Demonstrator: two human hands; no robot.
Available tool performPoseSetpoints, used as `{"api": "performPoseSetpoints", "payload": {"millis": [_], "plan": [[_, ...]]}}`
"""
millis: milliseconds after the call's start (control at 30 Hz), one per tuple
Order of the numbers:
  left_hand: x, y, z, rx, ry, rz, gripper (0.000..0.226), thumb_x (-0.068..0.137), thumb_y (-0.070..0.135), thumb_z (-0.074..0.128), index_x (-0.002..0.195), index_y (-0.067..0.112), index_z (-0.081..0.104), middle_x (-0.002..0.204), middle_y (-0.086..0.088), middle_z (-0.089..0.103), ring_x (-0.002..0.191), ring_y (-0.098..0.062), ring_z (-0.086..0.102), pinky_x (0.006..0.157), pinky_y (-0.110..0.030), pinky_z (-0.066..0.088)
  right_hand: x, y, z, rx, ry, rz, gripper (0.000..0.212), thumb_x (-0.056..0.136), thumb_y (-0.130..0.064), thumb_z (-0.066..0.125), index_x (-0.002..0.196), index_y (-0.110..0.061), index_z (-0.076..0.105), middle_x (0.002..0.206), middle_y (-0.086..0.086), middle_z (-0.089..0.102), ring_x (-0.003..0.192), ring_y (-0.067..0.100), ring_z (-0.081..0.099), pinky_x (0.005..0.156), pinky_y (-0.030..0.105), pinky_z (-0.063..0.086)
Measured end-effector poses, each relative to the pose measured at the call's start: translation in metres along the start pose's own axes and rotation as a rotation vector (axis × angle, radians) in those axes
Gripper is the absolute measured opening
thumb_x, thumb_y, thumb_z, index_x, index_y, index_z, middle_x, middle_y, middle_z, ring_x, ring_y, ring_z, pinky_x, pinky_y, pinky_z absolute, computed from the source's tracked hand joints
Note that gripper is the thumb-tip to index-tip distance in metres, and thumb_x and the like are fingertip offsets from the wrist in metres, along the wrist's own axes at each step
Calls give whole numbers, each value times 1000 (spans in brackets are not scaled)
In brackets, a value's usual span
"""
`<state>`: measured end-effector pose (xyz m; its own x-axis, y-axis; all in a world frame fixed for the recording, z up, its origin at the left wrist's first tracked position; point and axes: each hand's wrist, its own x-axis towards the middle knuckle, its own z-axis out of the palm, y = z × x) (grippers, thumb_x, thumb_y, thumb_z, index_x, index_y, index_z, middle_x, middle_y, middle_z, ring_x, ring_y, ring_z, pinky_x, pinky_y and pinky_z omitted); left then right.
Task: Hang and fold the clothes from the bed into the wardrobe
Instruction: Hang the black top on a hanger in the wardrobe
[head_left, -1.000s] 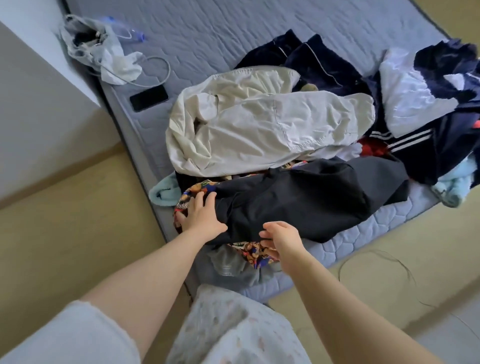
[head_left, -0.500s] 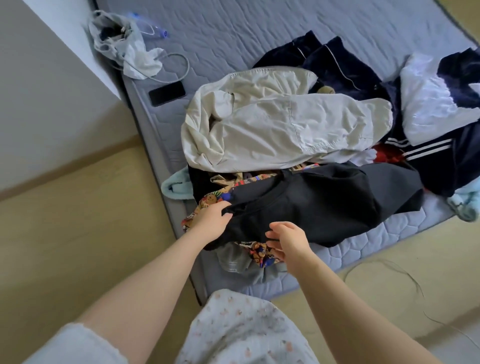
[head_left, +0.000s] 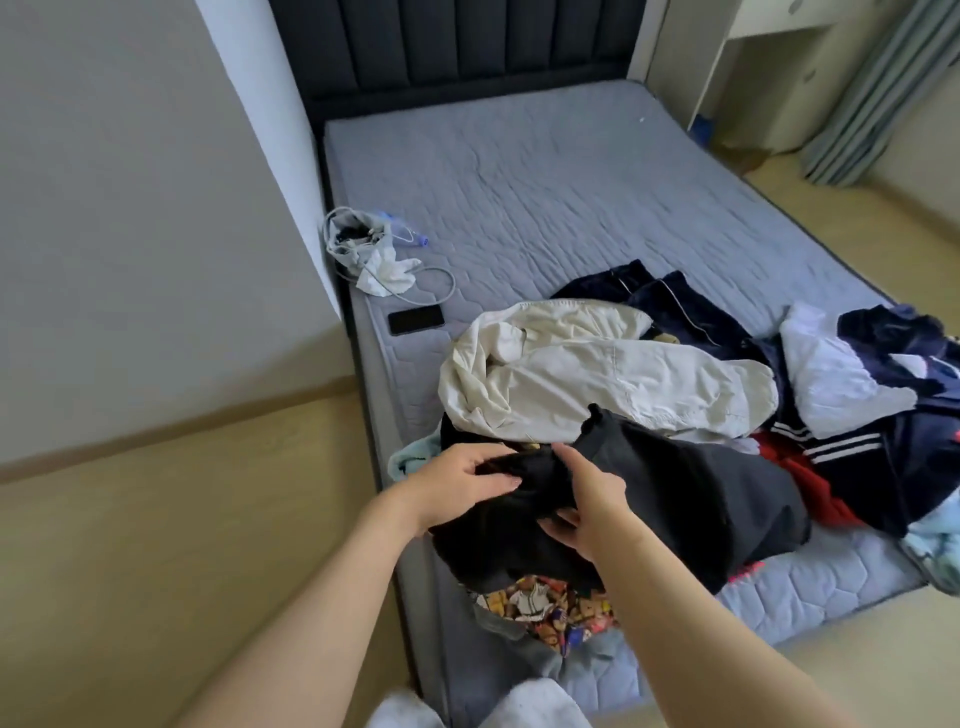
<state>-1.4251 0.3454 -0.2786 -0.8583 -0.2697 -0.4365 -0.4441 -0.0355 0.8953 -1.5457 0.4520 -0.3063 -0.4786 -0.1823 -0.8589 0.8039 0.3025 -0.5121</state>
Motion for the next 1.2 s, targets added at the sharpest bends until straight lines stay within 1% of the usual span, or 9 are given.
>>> {"api": "performPoseSetpoints", "payload": {"millis": [200, 300, 467, 667, 833, 900, 967, 1067, 1200], "plan": [[-41, 32, -24, 49, -150, -41, 8, 84, 35, 64, 87, 35, 72, 92, 13, 73, 90, -5, 68, 74, -14, 50, -32, -12, 15, 38, -23, -231, 24, 81, 11, 45, 100, -1, 52, 88, 13, 48, 83, 27, 50, 68, 36, 46], [-49, 46, -37, -20, -115, 13, 40, 84, 54, 48, 98, 24, 71, 96, 7, 72, 90, -6, 67, 75, -14, 49, -53, -32, 18, 30, -24, -392, 26, 76, 16, 34, 79, 1, 55, 69, 8, 43, 63, 23, 42, 56, 29, 37], [-39, 75, -50, 57, 380, 148, 25, 98, 13, 41, 93, 16, 65, 70, 2, 63, 51, -2, 57, 56, -14, 46, -103, -66, 31, 88, -231, -592, 38, 71, 21, 28, 66, -6, 55, 42, 0, 52, 39, 13, 53, 41, 19, 45], [-32, 122, -68, 207, 665, 373, 41, 90, -2, 37, 105, 28, 60, 105, 5, 60, 82, -6, 58, 68, -16, 42, -156, -99, 30, -363, -431, -940, 40, 71, 18, 33, 57, -13, 55, 38, -6, 45, 32, 7, 42, 36, 12, 32], [-39, 162, -71, 396, 347, 581, 74, 88, 0, 46, 134, 54, 24, 145, 14, 20, 130, -1, 26, 96, -7, 32, -189, -124, 26, -750, -604, -1128, 58, 75, 16, 39, 55, -30, 69, 46, -7, 55, 41, 7, 51, 42, 14, 39], [-38, 172, -66, 503, 235, 529, 58, 94, 1, 45, 140, 33, 31, 146, 1, 28, 131, -8, 31, 98, -1, 23, -193, -129, 26, -844, -595, -1186, 58, 78, 13, 43, 55, -33, 69, 48, -8, 57, 43, 5, 51, 44, 15, 39], [-38, 177, -62, 712, 230, 381, 41, 94, -1, 44, 134, 4, 42, 114, 1, 47, 104, -12, 45, 73, 9, 27, -195, -130, 26, -873, -568, -1223, 55, 80, 11, 46, 54, -32, 68, 48, -11, 58, 44, 2, 52, 45, 14, 39], [-36, 172, -60, 567, 218, 355, 22, 94, -1, 39, 108, -3, 56, 85, -2, 54, 76, -11, 47, 75, -16, 40, -195, -130, 23, -827, -500, -1256, 37, 80, 11, 48, 66, -17, 69, 51, -7, 57, 45, 4, 50, 45, 15, 39], [-33, 168, -75, 177, 536, 436, 20, 94, 14, 48, 107, 2, 58, 100, -15, 62, 94, -22, 55, 93, -46, 45, -197, -144, 23, -811, -275, -1368, 21, 80, 7, 48, 89, -2, 64, 72, 10, 61, 61, 16, 55, 57, 27, 43]]}}
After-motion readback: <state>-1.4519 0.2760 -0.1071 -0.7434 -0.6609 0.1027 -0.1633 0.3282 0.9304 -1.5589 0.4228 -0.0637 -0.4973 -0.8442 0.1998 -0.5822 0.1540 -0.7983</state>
